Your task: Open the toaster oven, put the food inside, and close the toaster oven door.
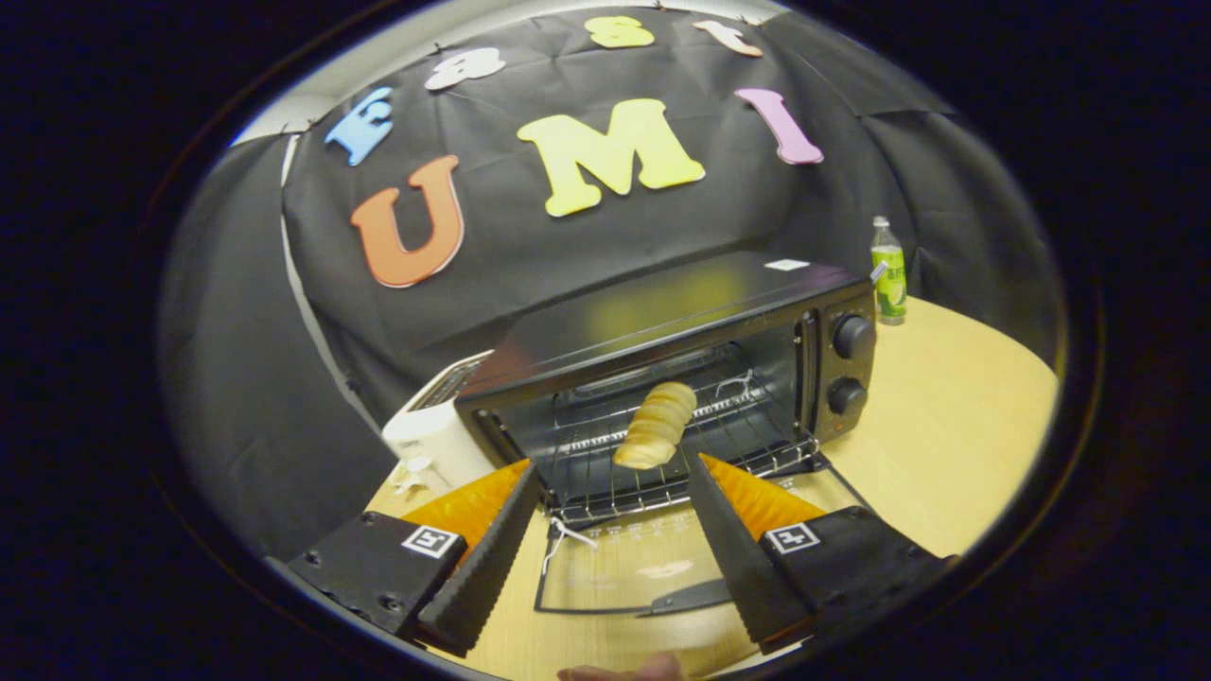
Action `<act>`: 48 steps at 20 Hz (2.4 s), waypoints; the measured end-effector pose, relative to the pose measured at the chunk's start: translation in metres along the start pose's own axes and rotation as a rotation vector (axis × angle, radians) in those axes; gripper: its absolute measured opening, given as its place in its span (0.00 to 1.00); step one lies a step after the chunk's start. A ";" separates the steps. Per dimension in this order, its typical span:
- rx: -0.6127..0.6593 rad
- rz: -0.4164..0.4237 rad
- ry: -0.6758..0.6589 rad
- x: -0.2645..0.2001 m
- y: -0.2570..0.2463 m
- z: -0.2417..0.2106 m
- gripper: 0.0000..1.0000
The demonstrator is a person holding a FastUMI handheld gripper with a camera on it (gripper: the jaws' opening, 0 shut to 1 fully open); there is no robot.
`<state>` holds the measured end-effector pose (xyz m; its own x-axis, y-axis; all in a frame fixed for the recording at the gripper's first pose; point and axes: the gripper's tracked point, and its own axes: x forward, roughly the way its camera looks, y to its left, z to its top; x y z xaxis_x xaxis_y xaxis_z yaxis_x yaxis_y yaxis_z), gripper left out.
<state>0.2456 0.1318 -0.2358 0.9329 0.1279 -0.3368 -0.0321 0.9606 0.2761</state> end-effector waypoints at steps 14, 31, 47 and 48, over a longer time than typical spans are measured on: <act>-0.218 -0.033 0.138 -0.101 -0.047 -0.069 1.00; -0.264 -0.148 0.358 -0.021 -0.075 -0.138 1.00; -0.215 -0.178 0.203 -0.020 -0.056 -0.090 1.00; -0.207 -0.176 0.190 -0.021 -0.054 -0.083 1.00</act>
<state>0.1978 0.0980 -0.3182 0.8475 -0.0199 -0.5304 0.0334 0.9993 0.0159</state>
